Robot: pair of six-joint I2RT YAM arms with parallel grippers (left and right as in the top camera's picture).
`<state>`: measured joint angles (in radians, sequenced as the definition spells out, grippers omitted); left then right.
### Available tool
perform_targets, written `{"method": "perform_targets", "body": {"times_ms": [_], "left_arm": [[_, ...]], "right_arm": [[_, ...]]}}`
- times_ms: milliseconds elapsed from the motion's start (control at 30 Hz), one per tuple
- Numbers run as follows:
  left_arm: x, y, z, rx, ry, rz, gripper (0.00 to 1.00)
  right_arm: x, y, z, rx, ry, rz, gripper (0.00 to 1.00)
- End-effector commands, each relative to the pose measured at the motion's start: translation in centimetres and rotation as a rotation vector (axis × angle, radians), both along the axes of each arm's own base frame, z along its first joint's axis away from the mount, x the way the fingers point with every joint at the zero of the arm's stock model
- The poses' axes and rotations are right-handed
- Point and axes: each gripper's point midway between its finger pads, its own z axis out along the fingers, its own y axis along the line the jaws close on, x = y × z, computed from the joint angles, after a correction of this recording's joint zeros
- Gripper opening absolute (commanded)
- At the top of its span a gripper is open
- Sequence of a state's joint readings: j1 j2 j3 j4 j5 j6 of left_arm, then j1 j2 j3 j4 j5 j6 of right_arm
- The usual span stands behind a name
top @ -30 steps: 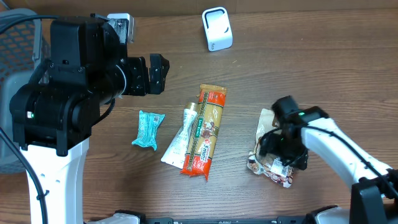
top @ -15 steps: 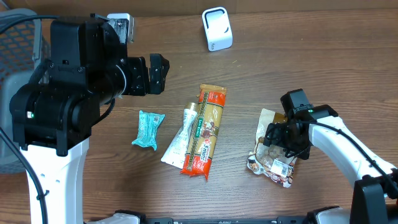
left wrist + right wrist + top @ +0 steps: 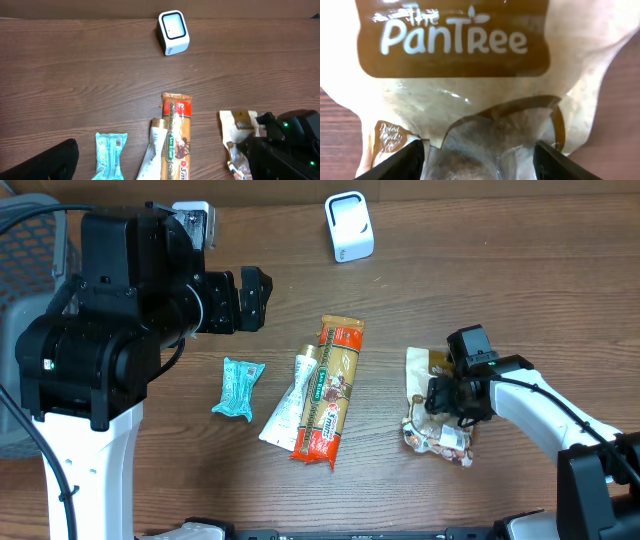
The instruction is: Scan the item barcode
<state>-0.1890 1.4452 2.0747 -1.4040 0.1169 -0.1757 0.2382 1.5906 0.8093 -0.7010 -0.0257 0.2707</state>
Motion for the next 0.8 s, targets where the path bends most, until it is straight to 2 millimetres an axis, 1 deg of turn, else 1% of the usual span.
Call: {"method": "perform_targets", "body": {"times_ms": [0,33,100,133,167,233,300,367,433,500,567,633,667,700,733,767], "left_arm": [[0.0,-0.1,0.2,0.010,-0.010,-0.021,0.99],[0.0,-0.2,0.2,0.009,-0.010,-0.021,1.00],[0.0,-0.2,0.2,0.009,-0.010,-0.021,1.00],[0.0,-0.2,0.2,0.009,-0.010,-0.021,1.00],[0.0,-0.1,0.2,0.010,-0.010,-0.021,1.00],[0.0,-0.2,0.2,0.009,-0.010,-0.021,1.00],[0.0,-0.1,0.2,0.010,-0.010,-0.021,0.99],[0.0,-0.2,0.2,0.009,-0.010,-0.021,0.99],[0.0,-0.1,0.2,0.009,-0.010,-0.021,1.00],[0.0,-0.1,0.2,0.010,-0.010,-0.021,1.00],[0.0,-0.1,0.2,0.009,-0.010,-0.021,1.00],[0.0,-0.2,0.2,0.009,-0.010,-0.021,1.00],[0.0,-0.2,0.2,0.009,-0.010,-0.021,1.00],[0.0,-0.2,0.2,0.009,-0.010,-0.021,1.00],[0.0,-0.2,0.2,0.009,-0.010,-0.021,1.00],[0.0,-0.2,0.2,0.009,-0.010,-0.021,1.00]], "right_arm": [[1.2,-1.5,-0.3,-0.134,-0.060,0.261,0.70],[1.4,-1.5,-0.2,-0.148,-0.069,0.327,0.74],[1.6,-1.4,-0.2,-0.182,-0.086,0.546,0.75],[1.8,-1.5,-0.2,-0.206,-0.093,0.660,0.75],[2.0,-1.6,-0.1,-0.231,-0.103,0.747,0.71],[3.2,-1.9,0.2,-0.284,-0.145,0.800,0.68],[4.6,-2.2,0.8,-0.335,-0.189,0.786,0.68],[5.3,-1.7,1.4,-0.332,-0.212,0.779,0.72],[6.2,-1.3,2.4,-0.307,-0.240,0.710,0.73],[6.8,-0.4,3.5,-0.260,-0.262,0.680,0.73],[7.3,1.0,5.1,-0.175,-0.283,0.645,0.79],[7.6,2.0,6.5,-0.102,-0.287,0.568,0.84],[7.8,2.7,7.4,-0.053,-0.291,0.512,0.88],[8.2,3.2,8.0,-0.011,-0.299,0.459,0.97],[8.5,3.6,8.5,0.038,-0.308,0.405,1.00],[9.0,4.0,8.9,0.096,-0.324,0.359,1.00]]}}
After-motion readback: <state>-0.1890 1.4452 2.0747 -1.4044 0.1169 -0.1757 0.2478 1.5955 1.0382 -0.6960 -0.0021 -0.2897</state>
